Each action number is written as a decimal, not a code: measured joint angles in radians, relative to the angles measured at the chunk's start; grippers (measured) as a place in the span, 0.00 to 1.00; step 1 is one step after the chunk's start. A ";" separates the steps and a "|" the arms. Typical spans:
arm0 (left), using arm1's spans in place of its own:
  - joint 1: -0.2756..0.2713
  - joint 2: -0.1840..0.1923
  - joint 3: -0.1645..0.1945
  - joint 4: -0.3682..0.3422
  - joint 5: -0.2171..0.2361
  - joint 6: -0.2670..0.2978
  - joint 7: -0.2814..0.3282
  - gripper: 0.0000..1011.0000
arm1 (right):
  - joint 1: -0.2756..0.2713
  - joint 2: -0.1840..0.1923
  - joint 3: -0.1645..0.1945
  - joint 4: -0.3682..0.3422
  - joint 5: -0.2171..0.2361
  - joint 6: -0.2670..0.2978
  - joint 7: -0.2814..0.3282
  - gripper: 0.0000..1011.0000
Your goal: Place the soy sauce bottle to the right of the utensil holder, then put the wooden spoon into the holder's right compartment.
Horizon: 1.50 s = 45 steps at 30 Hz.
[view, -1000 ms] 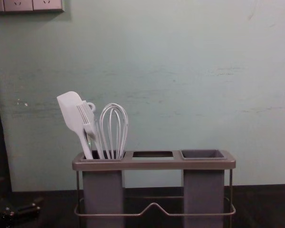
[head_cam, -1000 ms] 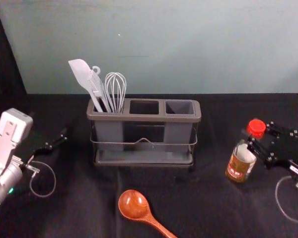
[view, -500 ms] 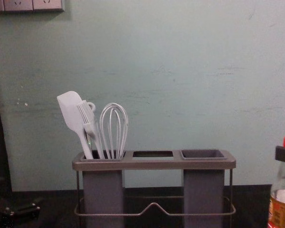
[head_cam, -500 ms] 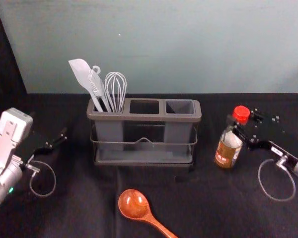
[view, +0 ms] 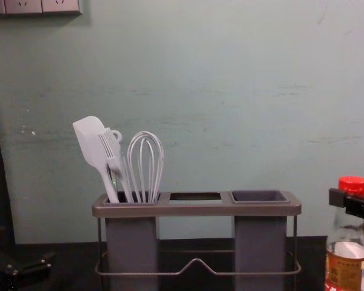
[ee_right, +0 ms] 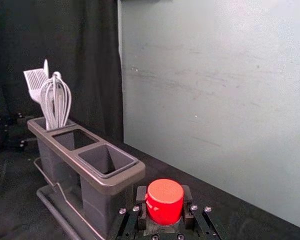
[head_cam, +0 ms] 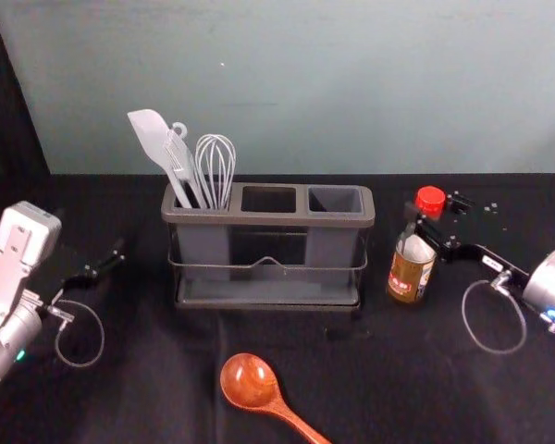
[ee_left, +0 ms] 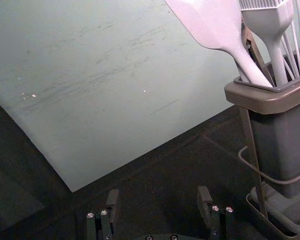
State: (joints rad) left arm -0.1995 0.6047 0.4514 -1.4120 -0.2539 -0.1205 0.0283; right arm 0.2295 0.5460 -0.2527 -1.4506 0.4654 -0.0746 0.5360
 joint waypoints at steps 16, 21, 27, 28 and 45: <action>0.000 0.000 0.000 0.000 0.000 0.000 0.000 1.00 | 0.066 -0.032 -0.039 0.070 -0.009 0.014 0.006 0.39; 0.000 0.000 0.000 0.000 0.000 0.000 0.000 1.00 | 0.076 -0.037 -0.044 0.081 -0.013 0.013 0.005 0.39; 0.000 0.000 0.000 0.000 0.000 0.000 0.000 1.00 | 0.089 -0.044 -0.050 0.094 -0.020 0.003 0.005 0.39; 0.000 0.000 0.000 0.000 0.000 0.000 0.000 1.00 | 0.090 -0.045 -0.051 0.096 -0.021 0.001 0.005 0.39; 0.000 0.000 0.000 0.000 0.000 0.000 0.000 1.00 | 0.091 -0.047 -0.051 0.100 -0.022 -0.005 0.006 0.56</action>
State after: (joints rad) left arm -0.1995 0.6047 0.4514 -1.4120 -0.2539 -0.1205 0.0283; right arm 0.3206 0.4993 -0.3041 -1.3508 0.4432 -0.0794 0.5417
